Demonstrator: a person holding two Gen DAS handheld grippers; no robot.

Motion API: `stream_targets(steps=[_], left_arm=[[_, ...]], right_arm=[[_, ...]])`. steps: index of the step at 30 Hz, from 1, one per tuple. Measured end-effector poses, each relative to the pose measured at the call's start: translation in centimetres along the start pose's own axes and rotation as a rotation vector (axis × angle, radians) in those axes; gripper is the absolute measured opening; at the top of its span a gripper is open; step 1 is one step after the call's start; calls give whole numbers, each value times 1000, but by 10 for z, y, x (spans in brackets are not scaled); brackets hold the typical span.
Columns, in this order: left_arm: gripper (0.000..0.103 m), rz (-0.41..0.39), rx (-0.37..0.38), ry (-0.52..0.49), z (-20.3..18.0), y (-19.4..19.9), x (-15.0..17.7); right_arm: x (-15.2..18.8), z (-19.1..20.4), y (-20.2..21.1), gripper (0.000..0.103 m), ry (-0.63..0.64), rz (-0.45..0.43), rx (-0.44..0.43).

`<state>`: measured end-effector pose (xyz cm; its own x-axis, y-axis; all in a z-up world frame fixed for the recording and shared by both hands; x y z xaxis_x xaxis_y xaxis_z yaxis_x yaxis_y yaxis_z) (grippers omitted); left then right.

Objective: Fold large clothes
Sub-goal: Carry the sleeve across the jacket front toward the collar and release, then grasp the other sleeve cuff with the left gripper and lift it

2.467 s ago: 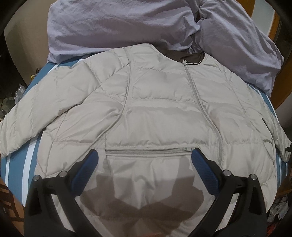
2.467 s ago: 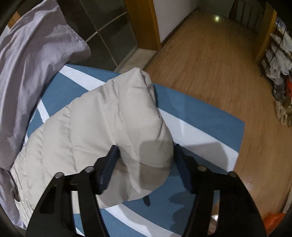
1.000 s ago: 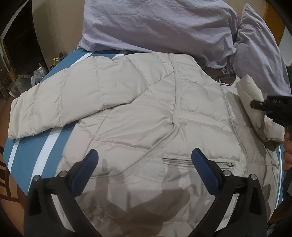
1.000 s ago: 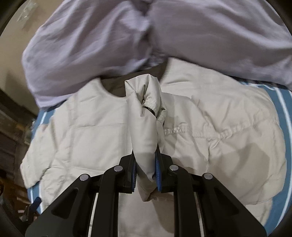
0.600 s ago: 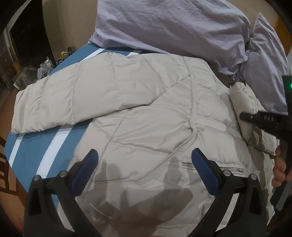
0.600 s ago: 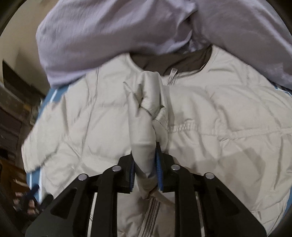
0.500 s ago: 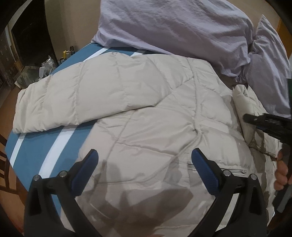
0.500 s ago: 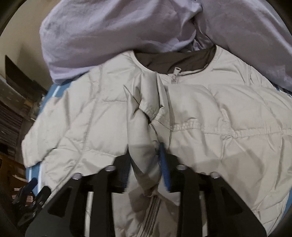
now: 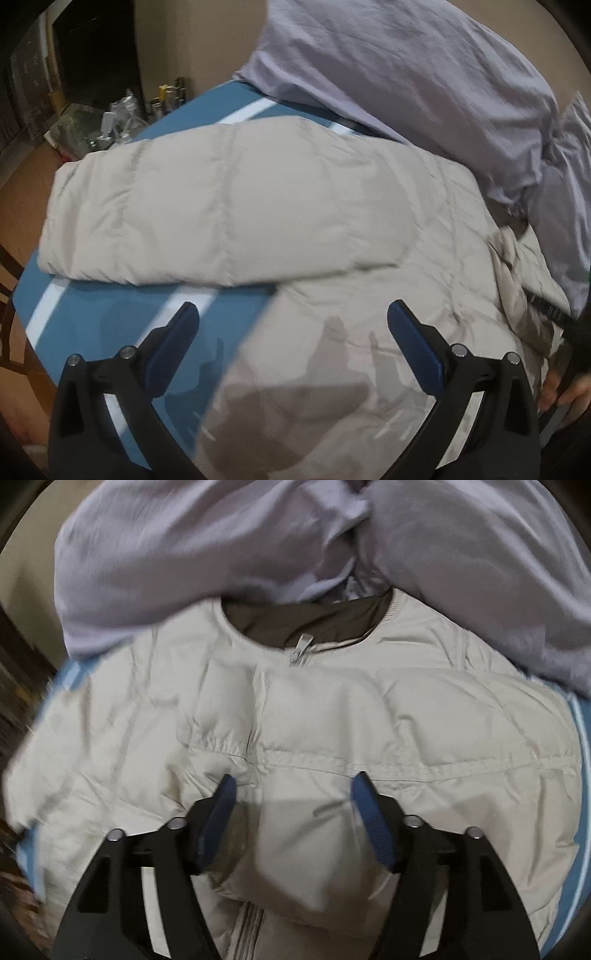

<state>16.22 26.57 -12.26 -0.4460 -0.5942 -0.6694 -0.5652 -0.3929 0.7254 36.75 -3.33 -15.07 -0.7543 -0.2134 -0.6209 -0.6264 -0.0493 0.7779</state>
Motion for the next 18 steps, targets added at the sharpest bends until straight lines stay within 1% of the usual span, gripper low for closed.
stream_targets(steps=[2,4,8,10,16,18], left_arm=[[101,4,-26,25,17,-2,-8],[101,-2,-50,52,32,-4,-14],[101,-24,-105,100,71,-7,-29],[101,-38,-131,115,90,-9,-38],[101,-65,-217,146,147,-17,-60],[98,-56,-236,169,165,-22,-63]], right_arm=[[5,3,-4,75,31,-27,31],[7,2,-5,77,37,-30,35],[4,-1,-2,77,20,16,21],[3,-2,2,77,4,24,11],[6,-6,19,77,-14,14,-22],[6,-7,25,77,-14,8,-27]])
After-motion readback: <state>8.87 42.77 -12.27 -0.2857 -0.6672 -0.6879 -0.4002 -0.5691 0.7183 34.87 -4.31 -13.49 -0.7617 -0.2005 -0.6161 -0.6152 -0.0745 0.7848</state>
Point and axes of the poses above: each gripper's, at about its wrist camera, not at the fingertips, and y roughly against the way its jaws point, z to its left, x to its underside, the point moved 6 cm from there along -y, roughly the way its jaws point, and after that the axes turned 13 degrees about -z, right-handed, at the moved point
